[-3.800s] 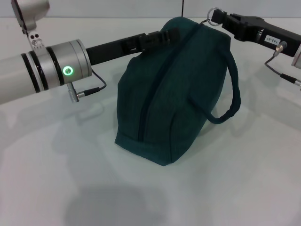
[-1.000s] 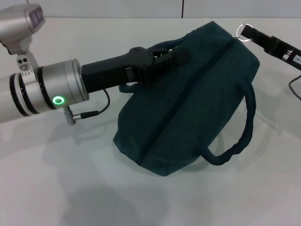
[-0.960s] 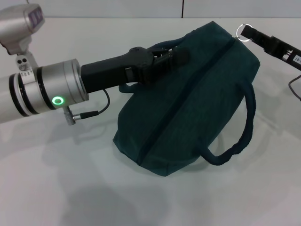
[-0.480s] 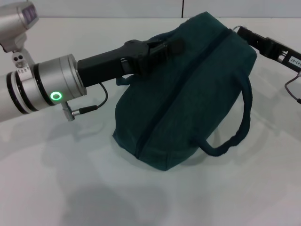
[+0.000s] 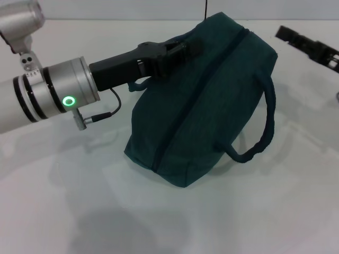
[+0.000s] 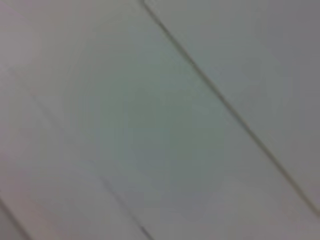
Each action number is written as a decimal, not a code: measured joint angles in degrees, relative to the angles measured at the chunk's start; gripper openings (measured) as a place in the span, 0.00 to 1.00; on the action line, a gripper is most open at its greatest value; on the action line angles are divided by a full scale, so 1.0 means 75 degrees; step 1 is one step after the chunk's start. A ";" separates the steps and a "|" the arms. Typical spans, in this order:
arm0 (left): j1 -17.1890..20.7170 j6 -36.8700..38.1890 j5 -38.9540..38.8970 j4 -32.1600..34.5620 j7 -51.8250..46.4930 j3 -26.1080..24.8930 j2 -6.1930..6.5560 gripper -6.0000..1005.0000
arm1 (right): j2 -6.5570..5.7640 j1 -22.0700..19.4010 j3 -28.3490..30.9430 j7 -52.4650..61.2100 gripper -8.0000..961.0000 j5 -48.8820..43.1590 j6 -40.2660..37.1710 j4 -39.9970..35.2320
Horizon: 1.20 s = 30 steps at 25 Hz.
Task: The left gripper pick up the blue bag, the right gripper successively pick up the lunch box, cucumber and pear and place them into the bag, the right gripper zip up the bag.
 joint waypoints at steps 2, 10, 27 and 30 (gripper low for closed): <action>-0.0078 -0.0198 0.0011 -0.0041 -0.0020 0.0016 -0.0006 0.10 | -0.0048 -0.0120 0.0209 0.0001 0.29 0.0009 -0.0008 -0.0003; -0.0501 -0.1009 0.0020 -0.0503 0.0033 0.0042 -0.0041 0.11 | -0.0135 -0.0590 0.0943 -0.0020 0.54 0.0017 -0.0205 -0.0036; -0.0465 -0.0679 -0.0468 -0.0149 0.0145 0.0135 -0.0041 0.32 | -0.0206 -0.0696 0.0915 -0.0708 0.92 -0.0035 -0.1143 -0.0059; -0.0325 -0.0679 -0.0717 -0.0020 0.0154 0.0098 -0.0005 0.42 | -0.0191 -0.0693 0.0892 -0.1007 0.92 -0.0043 -0.1285 -0.0076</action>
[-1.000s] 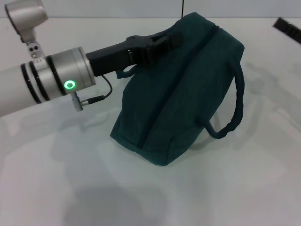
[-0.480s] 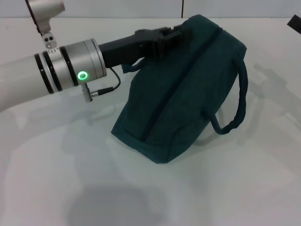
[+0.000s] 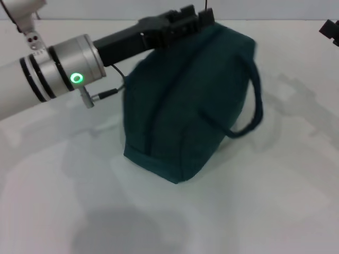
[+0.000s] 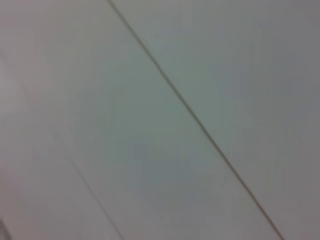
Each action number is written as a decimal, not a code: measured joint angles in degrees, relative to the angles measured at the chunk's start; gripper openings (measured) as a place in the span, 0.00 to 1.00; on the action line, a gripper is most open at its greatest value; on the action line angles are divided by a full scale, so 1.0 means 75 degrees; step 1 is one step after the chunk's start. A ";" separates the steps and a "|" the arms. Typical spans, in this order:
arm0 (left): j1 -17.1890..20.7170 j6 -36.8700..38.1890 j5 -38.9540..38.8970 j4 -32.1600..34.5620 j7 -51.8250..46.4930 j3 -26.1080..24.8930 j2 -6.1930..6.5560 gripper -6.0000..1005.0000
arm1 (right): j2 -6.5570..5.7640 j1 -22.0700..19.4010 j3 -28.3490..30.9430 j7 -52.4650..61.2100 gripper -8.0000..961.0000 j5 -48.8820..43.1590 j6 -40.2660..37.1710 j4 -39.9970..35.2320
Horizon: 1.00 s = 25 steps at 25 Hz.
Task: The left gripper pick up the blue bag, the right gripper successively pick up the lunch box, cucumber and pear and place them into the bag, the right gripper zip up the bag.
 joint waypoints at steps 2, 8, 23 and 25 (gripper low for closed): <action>0.0113 0.0007 -0.0065 0.0250 -0.0009 -0.0014 0.0027 0.50 | 0.0002 -0.0003 -0.0006 -0.0182 0.92 -0.0028 -0.0182 -0.0056; 0.0727 0.0369 0.0050 0.1705 -0.0118 -0.0019 0.0249 0.82 | -0.0052 -0.0011 -0.0034 -0.0845 0.92 -0.0363 -0.1019 -0.0543; 0.1924 0.2450 0.0584 0.3036 -0.0108 -0.0030 0.1126 0.88 | 0.0096 -0.0012 -0.0075 -0.1594 0.92 -0.1693 -0.2077 -0.1785; 0.2091 0.2646 0.0831 0.3398 -0.0102 -0.0030 0.1060 0.88 | 0.0147 0.0004 -0.0136 -0.1789 0.92 -0.1896 -0.2262 -0.1900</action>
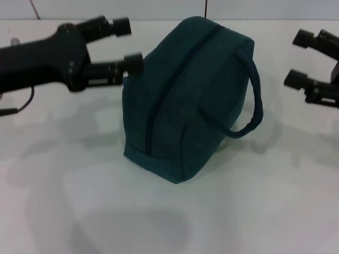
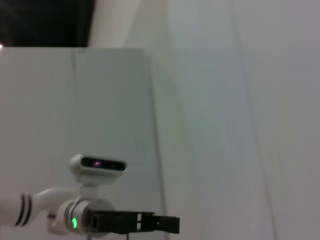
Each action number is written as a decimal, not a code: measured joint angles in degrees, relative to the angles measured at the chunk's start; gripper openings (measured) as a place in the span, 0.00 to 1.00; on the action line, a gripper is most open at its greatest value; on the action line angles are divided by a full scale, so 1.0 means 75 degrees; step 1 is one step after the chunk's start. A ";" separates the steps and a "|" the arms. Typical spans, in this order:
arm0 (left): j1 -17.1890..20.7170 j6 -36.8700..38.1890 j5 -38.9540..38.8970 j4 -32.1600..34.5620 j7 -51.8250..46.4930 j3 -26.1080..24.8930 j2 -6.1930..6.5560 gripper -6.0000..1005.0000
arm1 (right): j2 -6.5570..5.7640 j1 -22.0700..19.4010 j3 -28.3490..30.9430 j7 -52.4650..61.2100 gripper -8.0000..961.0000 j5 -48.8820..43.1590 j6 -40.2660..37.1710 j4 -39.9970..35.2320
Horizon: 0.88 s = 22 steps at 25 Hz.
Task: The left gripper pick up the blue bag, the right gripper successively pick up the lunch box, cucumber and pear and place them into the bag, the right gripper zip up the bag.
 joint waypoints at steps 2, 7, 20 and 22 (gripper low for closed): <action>0.0153 0.0186 0.0162 0.0266 0.0005 0.0000 -0.0043 0.88 | 0.0033 0.0008 -0.0013 -0.0046 0.92 -0.0119 -0.0049 -0.0074; 0.0404 0.0351 0.0245 0.0416 0.0023 -0.0100 -0.0054 0.88 | 0.0256 0.0039 -0.0119 -0.0169 0.92 -0.0969 -0.0113 -0.0414; 0.0491 0.1117 0.1039 0.0002 0.0419 -0.0398 -0.0009 0.88 | 0.0320 0.0158 -0.1886 -0.0449 0.92 -0.1223 0.0373 -0.0386; 0.0499 0.1158 0.1245 -0.0118 0.0538 -0.0402 -0.0012 0.88 | 0.0326 0.0180 -0.2038 -0.0454 0.92 -0.1224 0.0482 -0.0370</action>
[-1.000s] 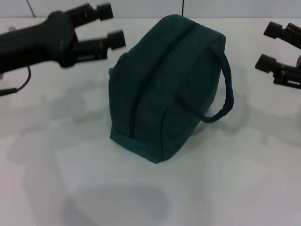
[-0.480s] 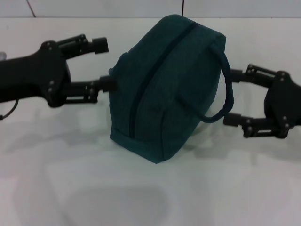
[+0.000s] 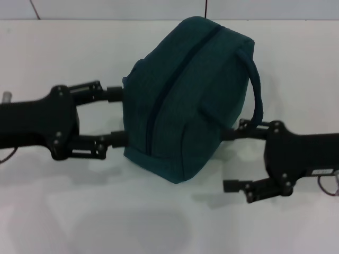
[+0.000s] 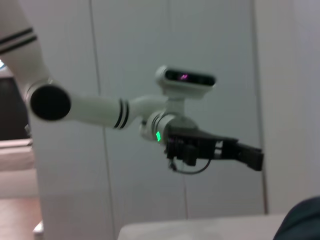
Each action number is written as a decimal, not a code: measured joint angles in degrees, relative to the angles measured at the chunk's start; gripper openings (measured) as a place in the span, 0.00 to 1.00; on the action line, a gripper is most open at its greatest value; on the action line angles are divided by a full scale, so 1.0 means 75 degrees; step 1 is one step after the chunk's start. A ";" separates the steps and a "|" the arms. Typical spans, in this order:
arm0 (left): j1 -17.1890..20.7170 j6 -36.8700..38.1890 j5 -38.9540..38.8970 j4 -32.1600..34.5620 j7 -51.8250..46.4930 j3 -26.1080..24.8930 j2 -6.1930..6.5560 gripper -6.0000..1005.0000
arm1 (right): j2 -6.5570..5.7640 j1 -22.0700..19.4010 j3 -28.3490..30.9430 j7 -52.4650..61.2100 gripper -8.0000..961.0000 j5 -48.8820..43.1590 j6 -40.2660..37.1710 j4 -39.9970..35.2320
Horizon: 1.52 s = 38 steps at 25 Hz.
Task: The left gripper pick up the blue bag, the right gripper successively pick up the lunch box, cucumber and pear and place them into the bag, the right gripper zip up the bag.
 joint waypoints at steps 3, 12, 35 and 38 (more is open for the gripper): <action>0.0069 0.0010 0.0234 -0.0034 0.0170 0.0000 -0.0044 0.88 | 0.0053 0.0005 -0.0424 -0.0134 0.92 0.0034 0.0290 0.0057; 0.0266 0.0045 0.0366 -0.0313 0.0434 0.0025 -0.0065 0.88 | 0.0116 0.0076 -0.0811 -0.0475 0.92 0.0248 0.0511 0.0413; 0.0382 0.0165 0.0642 -0.0408 0.1121 0.0034 -0.0153 0.88 | 0.0116 0.0277 -0.1007 -0.0448 0.92 0.0602 0.0637 0.0825; 0.0359 0.0163 0.0647 -0.0937 0.1709 0.0000 -0.0120 0.88 | 0.0116 0.0293 -0.1043 -0.0447 0.92 0.0604 0.0637 0.0825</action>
